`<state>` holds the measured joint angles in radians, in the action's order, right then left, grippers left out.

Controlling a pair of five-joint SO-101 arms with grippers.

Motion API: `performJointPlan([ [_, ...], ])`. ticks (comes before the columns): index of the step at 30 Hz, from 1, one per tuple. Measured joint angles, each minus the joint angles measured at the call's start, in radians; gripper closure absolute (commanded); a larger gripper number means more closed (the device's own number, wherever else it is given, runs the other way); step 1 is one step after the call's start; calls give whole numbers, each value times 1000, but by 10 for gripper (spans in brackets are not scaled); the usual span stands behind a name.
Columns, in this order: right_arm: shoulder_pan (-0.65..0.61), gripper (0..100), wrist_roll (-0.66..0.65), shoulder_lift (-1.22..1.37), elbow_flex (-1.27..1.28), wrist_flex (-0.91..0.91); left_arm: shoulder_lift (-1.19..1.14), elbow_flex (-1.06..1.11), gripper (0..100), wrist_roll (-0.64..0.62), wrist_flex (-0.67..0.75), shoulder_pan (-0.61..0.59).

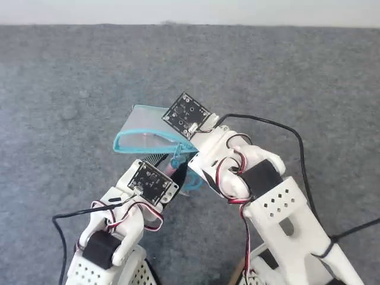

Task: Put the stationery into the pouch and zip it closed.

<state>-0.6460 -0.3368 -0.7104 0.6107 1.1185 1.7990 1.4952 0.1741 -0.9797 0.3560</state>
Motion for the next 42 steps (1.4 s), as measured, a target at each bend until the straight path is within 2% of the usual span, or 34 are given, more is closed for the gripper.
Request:
performJointPlan([
  [4,2,991,-5,-17,35,-44,0,0,989,6,0,2],
  [10,97,991,-46,-18,72,-91,0,0,989,6,0,-2],
  [17,157,991,-75,-18,138,-118,0,0,989,5,2,-84],
  [25,221,988,-98,-23,153,-120,0,0,989,6,2,-91],
  [33,14,809,-101,-216,195,-68,0,0,989,6,2,-91],
  [38,-81,804,-107,-298,276,-98,0,0,989,6,2,-91],
  [42,-92,804,-130,-269,276,-186,0,0,989,6,2,-91],
])
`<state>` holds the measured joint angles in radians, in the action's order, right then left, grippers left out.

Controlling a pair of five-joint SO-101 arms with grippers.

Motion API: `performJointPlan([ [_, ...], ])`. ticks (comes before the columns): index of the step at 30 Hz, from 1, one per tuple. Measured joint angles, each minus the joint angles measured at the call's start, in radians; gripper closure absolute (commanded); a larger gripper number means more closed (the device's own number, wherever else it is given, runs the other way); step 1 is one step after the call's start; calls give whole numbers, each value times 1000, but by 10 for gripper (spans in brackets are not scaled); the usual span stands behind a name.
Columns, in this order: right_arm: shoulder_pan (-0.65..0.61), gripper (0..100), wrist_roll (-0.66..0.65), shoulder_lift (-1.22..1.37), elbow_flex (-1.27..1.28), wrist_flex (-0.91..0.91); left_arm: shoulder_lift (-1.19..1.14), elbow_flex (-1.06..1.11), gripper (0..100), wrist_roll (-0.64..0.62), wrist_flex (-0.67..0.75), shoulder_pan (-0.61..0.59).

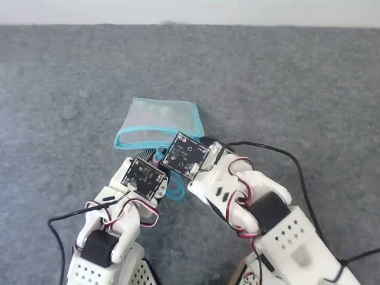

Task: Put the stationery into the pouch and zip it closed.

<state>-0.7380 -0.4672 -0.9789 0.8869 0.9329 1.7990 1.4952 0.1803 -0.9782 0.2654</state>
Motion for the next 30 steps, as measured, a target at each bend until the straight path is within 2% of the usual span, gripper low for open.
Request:
performJointPlan([
  [8,29,805,-34,227,-58,-89,0,0,989,-2,0,0],
  [13,121,830,-54,210,-87,-28,0,0,989,0,0,0],
  [18,135,880,-89,75,-87,60,0,0,989,0,0,0],
  [30,57,795,-91,104,-89,-15,0,0,989,0,0,0],
])
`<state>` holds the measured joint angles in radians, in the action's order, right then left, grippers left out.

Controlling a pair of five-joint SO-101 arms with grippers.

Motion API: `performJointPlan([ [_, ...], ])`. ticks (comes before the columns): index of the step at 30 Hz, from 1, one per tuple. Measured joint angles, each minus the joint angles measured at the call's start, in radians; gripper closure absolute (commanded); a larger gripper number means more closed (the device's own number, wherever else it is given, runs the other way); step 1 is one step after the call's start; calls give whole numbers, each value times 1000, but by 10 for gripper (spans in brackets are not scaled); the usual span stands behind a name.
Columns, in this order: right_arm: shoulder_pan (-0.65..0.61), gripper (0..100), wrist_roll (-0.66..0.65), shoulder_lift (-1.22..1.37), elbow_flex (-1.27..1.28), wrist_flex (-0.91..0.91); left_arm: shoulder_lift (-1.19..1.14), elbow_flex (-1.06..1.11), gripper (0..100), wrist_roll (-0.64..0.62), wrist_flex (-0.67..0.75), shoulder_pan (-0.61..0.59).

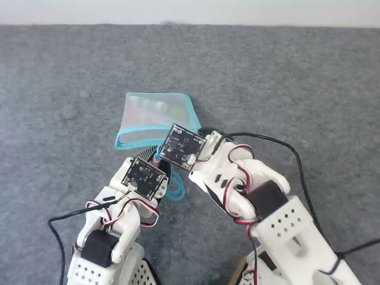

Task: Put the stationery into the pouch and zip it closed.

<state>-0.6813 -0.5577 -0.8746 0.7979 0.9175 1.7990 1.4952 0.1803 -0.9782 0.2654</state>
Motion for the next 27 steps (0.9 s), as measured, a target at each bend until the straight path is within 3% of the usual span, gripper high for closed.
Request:
performJointPlan([
  [12,3,800,-66,224,0,-146,0,0,989,-2,0,0],
  [17,5,994,-66,264,0,-206,0,5,989,-3,0,0],
  [27,48,991,-32,330,-44,-209,0,20,989,0,-2,-3],
])
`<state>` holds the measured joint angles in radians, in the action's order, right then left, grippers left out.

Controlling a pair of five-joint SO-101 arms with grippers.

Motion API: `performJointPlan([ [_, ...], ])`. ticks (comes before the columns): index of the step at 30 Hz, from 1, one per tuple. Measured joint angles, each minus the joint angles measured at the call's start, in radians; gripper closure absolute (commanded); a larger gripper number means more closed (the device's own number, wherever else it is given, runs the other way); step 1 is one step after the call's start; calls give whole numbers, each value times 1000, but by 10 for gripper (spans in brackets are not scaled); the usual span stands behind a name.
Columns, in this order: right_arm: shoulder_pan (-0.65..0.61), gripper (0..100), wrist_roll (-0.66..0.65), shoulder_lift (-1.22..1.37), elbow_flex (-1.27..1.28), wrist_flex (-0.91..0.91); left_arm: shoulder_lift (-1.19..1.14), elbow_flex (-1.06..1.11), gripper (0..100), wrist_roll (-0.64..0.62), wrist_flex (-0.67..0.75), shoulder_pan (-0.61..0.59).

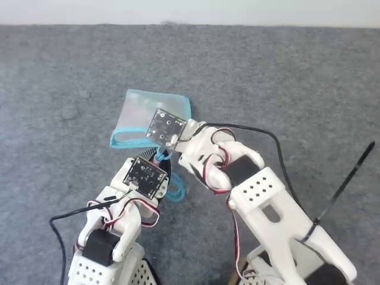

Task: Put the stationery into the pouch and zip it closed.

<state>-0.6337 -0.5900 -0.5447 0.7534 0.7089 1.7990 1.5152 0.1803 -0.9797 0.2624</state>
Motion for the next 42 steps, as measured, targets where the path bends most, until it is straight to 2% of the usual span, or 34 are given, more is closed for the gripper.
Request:
performJointPlan([
  [11,163,991,25,84,-20,12,0,2,989,0,0,5],
  [15,288,991,32,180,-43,12,0,0,989,-2,2,-3],
  [20,339,991,32,285,-106,12,0,0,989,0,0,2],
  [25,328,990,63,265,-123,98,0,0,989,0,0,-2],
  [30,293,990,146,97,-124,204,0,0,988,0,0,-2],
  [36,238,987,164,-23,-81,226,0,0,988,0,0,-2],
  [42,149,880,164,-52,-18,209,0,0,988,0,0,0],
])
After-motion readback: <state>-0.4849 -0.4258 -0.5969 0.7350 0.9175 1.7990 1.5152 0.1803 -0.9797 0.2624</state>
